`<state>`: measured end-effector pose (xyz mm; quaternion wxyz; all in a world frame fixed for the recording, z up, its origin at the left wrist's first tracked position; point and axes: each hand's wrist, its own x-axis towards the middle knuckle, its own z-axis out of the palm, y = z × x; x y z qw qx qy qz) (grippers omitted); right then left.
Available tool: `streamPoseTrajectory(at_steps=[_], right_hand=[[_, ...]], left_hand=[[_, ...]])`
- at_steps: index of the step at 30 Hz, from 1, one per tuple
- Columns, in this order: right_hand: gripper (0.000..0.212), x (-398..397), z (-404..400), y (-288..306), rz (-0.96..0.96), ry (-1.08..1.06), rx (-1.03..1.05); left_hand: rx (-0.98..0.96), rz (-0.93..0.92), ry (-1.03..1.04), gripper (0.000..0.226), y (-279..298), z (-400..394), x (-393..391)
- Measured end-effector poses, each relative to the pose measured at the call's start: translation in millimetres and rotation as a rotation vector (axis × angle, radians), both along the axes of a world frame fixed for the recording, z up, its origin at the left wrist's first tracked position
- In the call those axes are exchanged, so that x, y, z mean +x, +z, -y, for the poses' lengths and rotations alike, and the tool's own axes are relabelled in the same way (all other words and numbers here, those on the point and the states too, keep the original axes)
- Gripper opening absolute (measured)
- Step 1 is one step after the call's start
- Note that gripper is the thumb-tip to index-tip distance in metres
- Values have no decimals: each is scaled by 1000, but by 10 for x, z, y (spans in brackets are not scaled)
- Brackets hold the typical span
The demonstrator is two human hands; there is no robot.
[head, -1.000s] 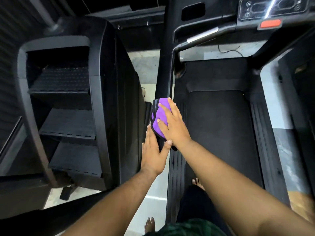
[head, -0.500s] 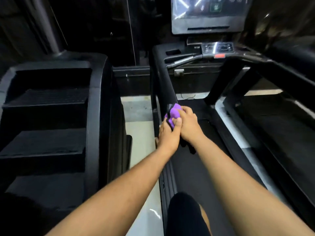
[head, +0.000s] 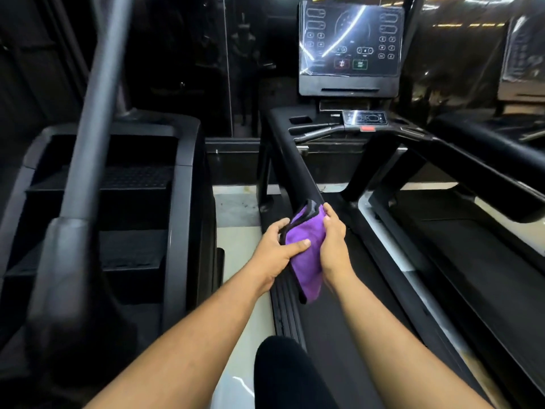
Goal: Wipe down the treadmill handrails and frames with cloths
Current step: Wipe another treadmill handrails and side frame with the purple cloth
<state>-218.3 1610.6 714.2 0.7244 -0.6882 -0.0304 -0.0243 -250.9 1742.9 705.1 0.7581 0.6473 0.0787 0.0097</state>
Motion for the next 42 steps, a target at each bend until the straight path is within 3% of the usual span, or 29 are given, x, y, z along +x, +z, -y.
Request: streamPoseTrajectory(at_steps=[4,8,13,20,23,28,31,36,42], right_hand=[[74,166,89,48,-87,15,-116],[36,354,264,-38,-121,113,-122],[33,808,282,-35,29,-60,-233],[36,1638,33,250,269,-258,-694],[50,1687,-201,115,461,-368,-1064],[79,1467,-363,-539,342,-55,-1722],[85,1689,-414,-490,274,-15,-1836],[75,2248,-835,-259,162,68,-1955],[95,1695,-600,-421,191,255,-2165]], left_hand=[[3,40,66,67,6,-101,171],[-10,39,127,55,-57,-151,415],[177,57,174,50,-201,-229,904],[289,97,256,43,-182,-220,1826],[362,64,203,46,-317,-216,2110],[523,98,3,47,-620,-483,2431],[689,147,-138,55,-784,-687,2648],[785,180,-171,52,-880,-923,3074],[745,217,-222,50,-930,-1032,3267]])
